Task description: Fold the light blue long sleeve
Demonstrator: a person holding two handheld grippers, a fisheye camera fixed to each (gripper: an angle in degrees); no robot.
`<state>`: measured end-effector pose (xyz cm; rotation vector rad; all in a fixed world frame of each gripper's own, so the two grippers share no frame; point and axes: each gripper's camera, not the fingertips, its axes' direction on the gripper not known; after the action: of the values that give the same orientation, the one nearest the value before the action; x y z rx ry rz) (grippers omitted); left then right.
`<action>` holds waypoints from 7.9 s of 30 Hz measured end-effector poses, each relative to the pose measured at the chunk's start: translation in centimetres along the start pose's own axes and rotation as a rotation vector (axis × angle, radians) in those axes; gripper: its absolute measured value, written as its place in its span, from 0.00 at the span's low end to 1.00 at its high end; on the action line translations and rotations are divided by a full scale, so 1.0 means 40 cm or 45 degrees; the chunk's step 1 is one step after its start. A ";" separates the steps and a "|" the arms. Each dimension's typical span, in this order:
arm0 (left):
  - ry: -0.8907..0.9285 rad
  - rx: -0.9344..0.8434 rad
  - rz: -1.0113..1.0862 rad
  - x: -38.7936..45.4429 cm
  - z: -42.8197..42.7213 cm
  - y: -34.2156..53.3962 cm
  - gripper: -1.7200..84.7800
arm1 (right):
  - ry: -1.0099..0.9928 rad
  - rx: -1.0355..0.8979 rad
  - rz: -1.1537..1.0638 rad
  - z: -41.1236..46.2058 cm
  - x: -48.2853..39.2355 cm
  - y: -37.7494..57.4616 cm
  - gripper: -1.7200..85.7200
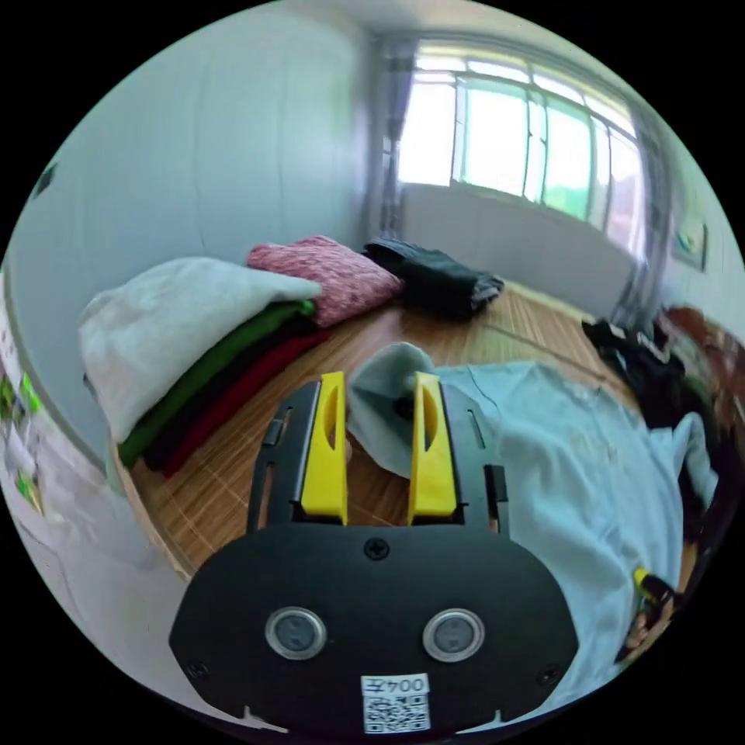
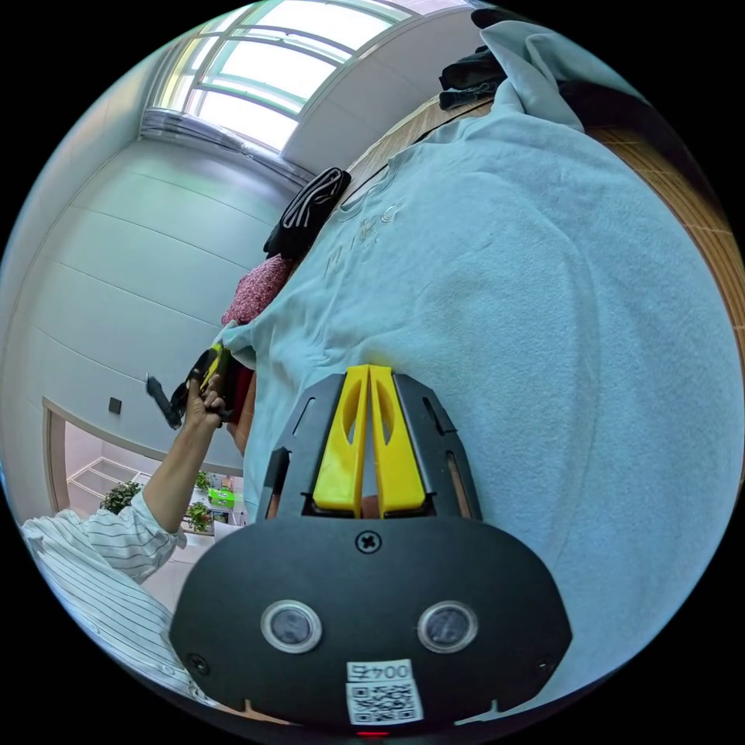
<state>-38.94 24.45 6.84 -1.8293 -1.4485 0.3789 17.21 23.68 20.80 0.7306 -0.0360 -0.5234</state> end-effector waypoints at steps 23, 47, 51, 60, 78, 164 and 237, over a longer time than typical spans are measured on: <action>-0.355 -0.248 0.277 0.172 0.107 0.056 0.05 | -0.008 0.002 0.003 -0.013 0.017 -0.003 0.01; -1.288 0.238 2.755 1.079 0.065 0.297 0.23 | -0.031 0.011 -0.004 0.000 -0.012 -0.015 0.01; -1.102 0.110 2.741 1.169 0.049 0.327 0.30 | -0.039 0.013 -0.009 0.008 -0.023 -0.017 0.01; -0.487 -0.085 2.103 1.082 -0.086 0.092 0.31 | -0.041 0.018 -0.012 0.041 -0.063 -0.025 0.01; 0.838 -0.728 -0.164 -0.201 -0.109 0.365 0.13 | 1.038 -0.308 -0.561 0.112 -0.496 0.136 0.01; 1.080 -0.532 -0.791 -0.372 -0.005 -0.446 0.02 | 0.749 -0.296 -1.177 0.647 -0.691 -0.415 0.17; 1.018 -0.529 -0.850 -0.276 -0.062 -0.410 0.02 | 0.562 -0.186 -0.874 1.010 -0.550 -0.836 0.10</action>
<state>-52.29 14.47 17.77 -1.3846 -1.4699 -0.9371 -25.29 -12.18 32.75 0.6928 0.6791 -0.9927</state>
